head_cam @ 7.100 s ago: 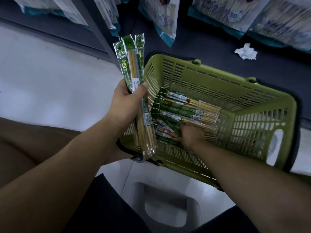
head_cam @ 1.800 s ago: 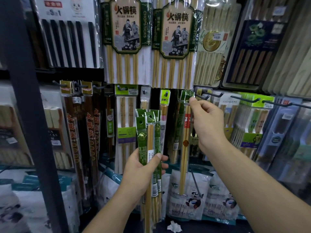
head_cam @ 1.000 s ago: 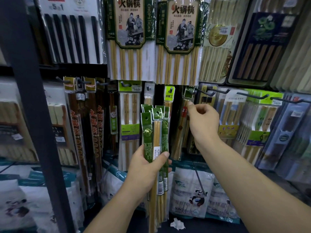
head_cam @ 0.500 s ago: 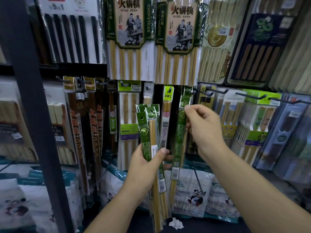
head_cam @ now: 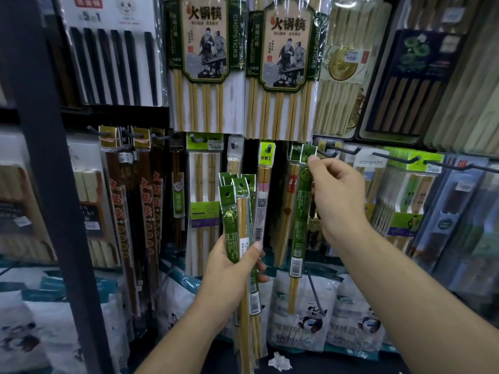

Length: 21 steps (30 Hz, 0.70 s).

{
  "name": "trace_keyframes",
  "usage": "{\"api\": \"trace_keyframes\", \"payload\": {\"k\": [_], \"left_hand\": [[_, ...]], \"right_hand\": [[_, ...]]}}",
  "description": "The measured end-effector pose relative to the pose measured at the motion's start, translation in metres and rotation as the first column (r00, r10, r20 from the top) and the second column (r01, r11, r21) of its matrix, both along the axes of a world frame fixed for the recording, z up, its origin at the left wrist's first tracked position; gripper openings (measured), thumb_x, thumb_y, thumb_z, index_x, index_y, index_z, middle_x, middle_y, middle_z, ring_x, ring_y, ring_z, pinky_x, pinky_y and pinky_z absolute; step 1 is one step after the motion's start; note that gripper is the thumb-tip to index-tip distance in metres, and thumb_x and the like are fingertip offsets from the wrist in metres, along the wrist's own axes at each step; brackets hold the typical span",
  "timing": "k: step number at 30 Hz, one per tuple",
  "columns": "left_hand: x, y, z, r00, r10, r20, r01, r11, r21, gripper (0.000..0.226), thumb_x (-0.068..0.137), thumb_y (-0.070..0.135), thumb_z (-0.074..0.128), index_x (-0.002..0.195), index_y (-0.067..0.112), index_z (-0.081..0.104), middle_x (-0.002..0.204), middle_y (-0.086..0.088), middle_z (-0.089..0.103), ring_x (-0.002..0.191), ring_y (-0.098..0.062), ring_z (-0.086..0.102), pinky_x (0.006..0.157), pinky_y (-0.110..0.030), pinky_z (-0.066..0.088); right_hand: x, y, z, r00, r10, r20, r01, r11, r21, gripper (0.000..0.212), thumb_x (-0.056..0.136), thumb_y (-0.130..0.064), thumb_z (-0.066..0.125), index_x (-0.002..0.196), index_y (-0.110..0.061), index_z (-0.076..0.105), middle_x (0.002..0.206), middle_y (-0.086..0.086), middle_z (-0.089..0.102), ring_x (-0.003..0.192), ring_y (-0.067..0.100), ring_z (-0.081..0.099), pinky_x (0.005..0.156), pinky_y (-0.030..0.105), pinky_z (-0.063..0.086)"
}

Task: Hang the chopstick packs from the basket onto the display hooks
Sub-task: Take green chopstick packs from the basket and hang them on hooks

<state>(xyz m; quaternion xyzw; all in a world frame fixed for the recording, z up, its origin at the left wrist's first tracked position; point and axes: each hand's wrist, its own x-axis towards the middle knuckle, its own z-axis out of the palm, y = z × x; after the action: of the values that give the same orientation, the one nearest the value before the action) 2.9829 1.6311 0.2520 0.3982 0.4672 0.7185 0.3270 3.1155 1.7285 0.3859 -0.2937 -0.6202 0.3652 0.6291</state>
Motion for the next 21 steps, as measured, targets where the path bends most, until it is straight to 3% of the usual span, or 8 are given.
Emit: {"api": "trace_keyframes", "payload": {"k": [5, 7, 9, 11, 14, 16, 19, 21], "left_hand": [[0.001, -0.001, 0.002, 0.999, 0.029, -0.013, -0.029, 1.0, -0.001, 0.017, 0.096, 0.023, 0.071, 0.111, 0.02, 0.065, 0.085, -0.015, 0.072, 0.071, -0.027, 0.072, 0.061, -0.027, 0.06], [0.001, -0.002, 0.002, 0.998, 0.041, -0.042, -0.041, 0.999, -0.013, 0.028, 0.096, 0.028, 0.07, 0.121, 0.021, 0.059, 0.081, -0.01, 0.072, 0.069, -0.027, 0.073, 0.064, -0.024, 0.06], [0.001, -0.002, 0.002, 0.998, 0.024, -0.058, -0.026, 0.999, -0.042, 0.048, 0.097, 0.033, 0.068, 0.137, 0.023, 0.045, 0.075, -0.003, 0.072, 0.067, -0.022, 0.073, 0.077, -0.036, 0.061], [0.0, -0.002, 0.001, 0.999, 0.01, -0.052, -0.014, 0.998, -0.068, 0.062, 0.097, 0.036, 0.067, 0.149, 0.028, 0.033, 0.074, -0.002, 0.073, 0.067, -0.02, 0.073, 0.09, -0.046, 0.057], [0.0, -0.003, 0.002, 0.999, 0.004, -0.05, -0.008, 0.997, -0.074, 0.064, 0.098, 0.036, 0.066, 0.15, 0.031, 0.029, 0.073, -0.005, 0.073, 0.067, -0.021, 0.073, 0.079, -0.028, 0.055], [-0.001, -0.003, 0.002, 0.999, 0.004, -0.05, -0.007, 0.997, -0.073, 0.063, 0.098, 0.037, 0.066, 0.149, 0.031, 0.03, 0.072, -0.004, 0.072, 0.067, -0.021, 0.073, 0.076, -0.028, 0.056], [-0.002, -0.003, 0.0, 0.999, -0.007, -0.05, 0.003, 0.997, -0.079, 0.067, 0.097, 0.036, 0.067, 0.151, 0.027, 0.03, 0.072, -0.005, 0.072, 0.067, -0.021, 0.073, 0.088, -0.043, 0.059], [-0.002, -0.002, 0.001, 0.998, -0.004, -0.062, 0.0, 0.998, -0.067, 0.059, 0.098, 0.035, 0.068, 0.146, 0.022, 0.037, 0.073, -0.006, 0.071, 0.066, -0.022, 0.072, 0.085, -0.046, 0.061]], "right_hand": [[-0.004, 0.001, 0.004, 1.0, -0.002, -0.009, 0.002, 1.0, 0.008, 0.043, 0.1, -0.027, 0.062, 0.074, 0.006, 0.053, 0.059, 0.003, 0.034, 0.055, 0.014, 0.033, 0.059, 0.01, 0.046], [-0.005, 0.001, 0.005, 1.0, -0.005, -0.007, 0.005, 1.0, 0.0, 0.042, 0.1, -0.027, 0.062, 0.07, 0.001, 0.054, 0.055, -0.003, 0.034, 0.052, 0.012, 0.032, 0.058, 0.009, 0.044], [-0.006, 0.001, 0.005, 1.0, -0.006, -0.012, 0.006, 1.0, 0.0, 0.041, 0.1, -0.027, 0.061, 0.068, -0.003, 0.053, 0.054, -0.003, 0.034, 0.052, 0.012, 0.031, 0.061, 0.011, 0.044], [-0.007, 0.002, 0.004, 1.0, -0.011, -0.022, 0.011, 1.0, 0.007, 0.042, 0.1, -0.027, 0.061, 0.072, 0.004, 0.052, 0.058, 0.003, 0.033, 0.055, 0.015, 0.031, 0.068, 0.015, 0.044], [-0.007, 0.004, 0.003, 0.999, -0.005, -0.043, 0.005, 1.0, 0.01, 0.042, 0.1, -0.025, 0.06, 0.077, 0.009, 0.051, 0.063, 0.008, 0.033, 0.06, 0.019, 0.032, 0.078, 0.021, 0.046], [-0.007, 0.006, 0.002, 0.999, -0.008, -0.047, 0.008, 1.0, 0.007, 0.041, 0.1, -0.025, 0.06, 0.077, 0.008, 0.052, 0.061, 0.006, 0.033, 0.059, 0.018, 0.032, 0.082, 0.022, 0.049], [-0.009, 0.012, -0.001, 0.999, -0.017, -0.028, 0.017, 1.0, 0.002, 0.04, 0.1, -0.025, 0.061, 0.073, 0.004, 0.052, 0.052, -0.006, 0.033, 0.051, 0.012, 0.032, 0.071, 0.009, 0.049], [-0.011, 0.017, -0.004, 0.999, -0.031, 0.009, 0.031, 0.999, -0.011, 0.04, 0.099, -0.026, 0.06, 0.068, -0.002, 0.053, 0.049, -0.01, 0.034, 0.049, 0.01, 0.033, 0.061, 0.004, 0.046]]}}
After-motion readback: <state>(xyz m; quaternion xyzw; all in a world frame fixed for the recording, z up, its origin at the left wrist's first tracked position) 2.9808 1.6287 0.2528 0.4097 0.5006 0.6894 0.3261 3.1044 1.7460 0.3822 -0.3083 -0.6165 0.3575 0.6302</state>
